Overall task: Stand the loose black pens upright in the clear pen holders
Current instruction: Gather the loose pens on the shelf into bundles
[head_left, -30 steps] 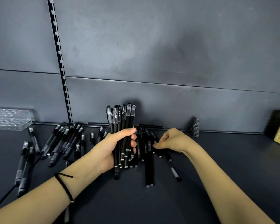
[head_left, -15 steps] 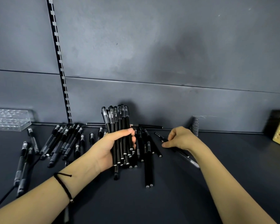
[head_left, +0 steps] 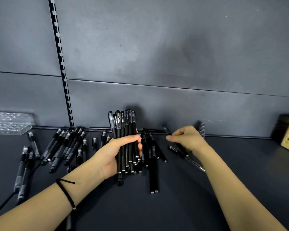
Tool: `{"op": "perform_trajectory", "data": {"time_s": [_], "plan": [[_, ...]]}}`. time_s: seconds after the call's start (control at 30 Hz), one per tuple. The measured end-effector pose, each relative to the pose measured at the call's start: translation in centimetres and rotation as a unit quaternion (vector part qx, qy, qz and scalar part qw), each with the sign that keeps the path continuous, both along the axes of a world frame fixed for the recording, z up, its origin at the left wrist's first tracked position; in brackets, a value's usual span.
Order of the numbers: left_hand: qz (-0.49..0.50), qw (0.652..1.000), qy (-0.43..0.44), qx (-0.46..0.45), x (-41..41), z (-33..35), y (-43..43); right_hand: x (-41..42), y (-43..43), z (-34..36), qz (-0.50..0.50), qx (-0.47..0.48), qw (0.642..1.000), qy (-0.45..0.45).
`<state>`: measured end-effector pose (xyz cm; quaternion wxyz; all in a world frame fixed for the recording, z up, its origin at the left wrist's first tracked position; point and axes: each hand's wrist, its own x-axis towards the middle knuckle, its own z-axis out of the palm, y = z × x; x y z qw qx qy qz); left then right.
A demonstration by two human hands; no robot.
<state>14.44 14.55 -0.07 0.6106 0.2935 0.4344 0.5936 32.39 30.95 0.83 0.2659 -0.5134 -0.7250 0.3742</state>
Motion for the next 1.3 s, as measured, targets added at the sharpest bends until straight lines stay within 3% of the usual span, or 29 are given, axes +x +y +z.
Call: {"op": "perform_trajectory", "data": {"time_s": [0.1,0.3,0.57,0.77,0.87,0.97,1.07,1.17,1.3], "plan": [[-0.001,1.000,-0.003,0.003,0.0,-0.1,0.0,-0.6,-0.7,0.3,0.019,-0.033,0.997,0.065],[0.004,1.000,0.000,0.012,0.4,0.0,0.0,-2.5,-2.1,-0.7,0.043,0.060,0.988,-0.134],[0.019,1.000,0.010,0.005,0.7,0.1,-0.1,-3.0,-3.1,0.3,0.085,0.041,0.974,-0.208],[0.023,1.000,0.000,-0.003,0.8,0.4,-0.3,-2.2,-2.7,0.7,0.115,0.008,0.971,-0.210],[0.027,1.000,-0.010,-0.003,0.9,0.6,-0.4,-1.7,-2.1,0.3,0.080,-0.011,0.986,-0.148],[0.039,0.999,-0.017,0.005,1.1,0.7,-0.4,-1.2,-2.1,0.9,0.073,-0.061,0.995,0.042],[0.024,1.000,-0.008,-0.001,1.1,0.6,-0.5,-1.4,-3.6,2.5,0.168,-0.168,0.939,0.248],[-0.022,0.999,0.035,-0.013,1.1,0.9,-0.9,-2.0,-5.7,3.3,0.268,-0.205,0.905,0.259],[-0.059,0.997,0.057,-0.017,0.9,1.2,-1.3,-2.2,-6.4,3.3,0.276,-0.176,0.911,0.250]]}}
